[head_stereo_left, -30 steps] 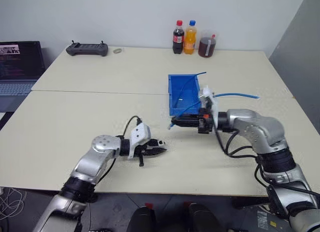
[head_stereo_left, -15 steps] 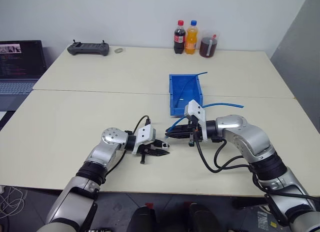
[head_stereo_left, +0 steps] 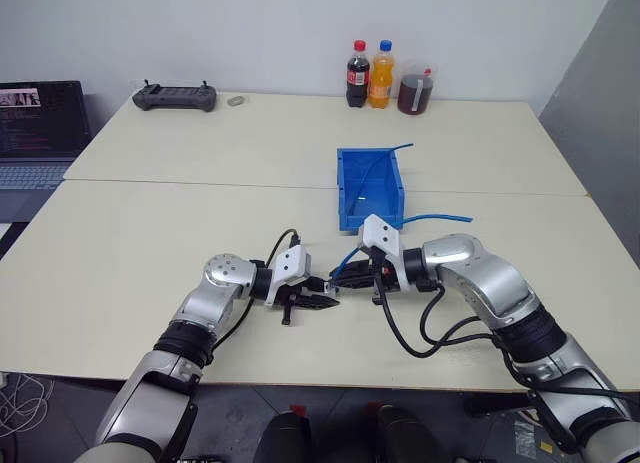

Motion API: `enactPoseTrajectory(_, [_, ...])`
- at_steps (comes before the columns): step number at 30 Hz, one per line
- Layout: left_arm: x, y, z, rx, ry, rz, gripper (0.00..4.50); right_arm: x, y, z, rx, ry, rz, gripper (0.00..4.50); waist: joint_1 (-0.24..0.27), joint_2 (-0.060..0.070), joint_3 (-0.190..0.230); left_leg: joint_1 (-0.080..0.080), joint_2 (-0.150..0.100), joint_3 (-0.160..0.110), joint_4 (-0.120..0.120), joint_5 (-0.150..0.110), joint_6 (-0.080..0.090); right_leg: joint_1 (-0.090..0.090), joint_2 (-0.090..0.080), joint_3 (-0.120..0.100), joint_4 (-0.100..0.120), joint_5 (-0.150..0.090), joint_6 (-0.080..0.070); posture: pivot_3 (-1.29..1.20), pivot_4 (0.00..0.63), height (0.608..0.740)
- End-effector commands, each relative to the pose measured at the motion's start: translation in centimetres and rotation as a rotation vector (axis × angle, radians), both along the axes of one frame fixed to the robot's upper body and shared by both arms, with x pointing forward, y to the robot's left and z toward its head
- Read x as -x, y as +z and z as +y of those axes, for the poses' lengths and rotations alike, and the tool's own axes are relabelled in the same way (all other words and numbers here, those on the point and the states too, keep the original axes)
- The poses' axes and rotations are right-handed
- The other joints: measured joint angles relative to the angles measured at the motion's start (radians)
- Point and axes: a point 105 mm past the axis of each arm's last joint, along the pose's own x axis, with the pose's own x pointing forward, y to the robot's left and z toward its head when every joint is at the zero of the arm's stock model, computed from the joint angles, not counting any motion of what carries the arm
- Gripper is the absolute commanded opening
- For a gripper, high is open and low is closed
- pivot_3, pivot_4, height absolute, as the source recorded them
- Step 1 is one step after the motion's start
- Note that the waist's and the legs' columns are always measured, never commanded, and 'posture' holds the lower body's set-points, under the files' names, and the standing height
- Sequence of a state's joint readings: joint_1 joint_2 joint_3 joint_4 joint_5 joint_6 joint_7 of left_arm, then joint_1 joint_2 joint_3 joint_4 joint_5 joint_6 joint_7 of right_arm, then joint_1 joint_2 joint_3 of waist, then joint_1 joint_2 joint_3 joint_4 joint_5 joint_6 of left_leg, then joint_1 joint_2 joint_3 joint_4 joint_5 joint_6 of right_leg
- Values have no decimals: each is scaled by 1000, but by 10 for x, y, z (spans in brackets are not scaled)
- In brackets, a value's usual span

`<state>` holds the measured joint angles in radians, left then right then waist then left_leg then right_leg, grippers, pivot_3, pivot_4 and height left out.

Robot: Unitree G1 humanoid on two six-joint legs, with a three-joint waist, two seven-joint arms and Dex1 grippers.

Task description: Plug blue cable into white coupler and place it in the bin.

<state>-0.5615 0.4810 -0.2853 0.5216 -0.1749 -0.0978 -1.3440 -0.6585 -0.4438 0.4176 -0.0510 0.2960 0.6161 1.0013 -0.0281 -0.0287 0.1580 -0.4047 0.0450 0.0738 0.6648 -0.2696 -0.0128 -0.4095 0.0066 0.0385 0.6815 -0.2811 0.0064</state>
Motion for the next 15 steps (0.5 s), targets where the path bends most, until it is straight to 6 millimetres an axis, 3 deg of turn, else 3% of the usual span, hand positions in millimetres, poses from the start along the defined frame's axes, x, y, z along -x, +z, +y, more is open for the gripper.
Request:
enactPoseTrajectory(1, [2, -1, 3, -9, 6, 5, 816, -6, 6, 1, 5, -2, -34, 90, 0, 0, 0, 0, 0, 0, 0, 0, 0, 0, 0, 0, 0, 0, 0, 0, 150, 740])
enactPoseTrajectory(15, [1, 1, 2, -3, 13, -2, 816, 0, -7, 4, 143, 92, -125, 90, 0, 0, 0, 0, 0, 0, 0, 0, 0, 0, 0, 0, 0, 0, 0, 0, 150, 740])
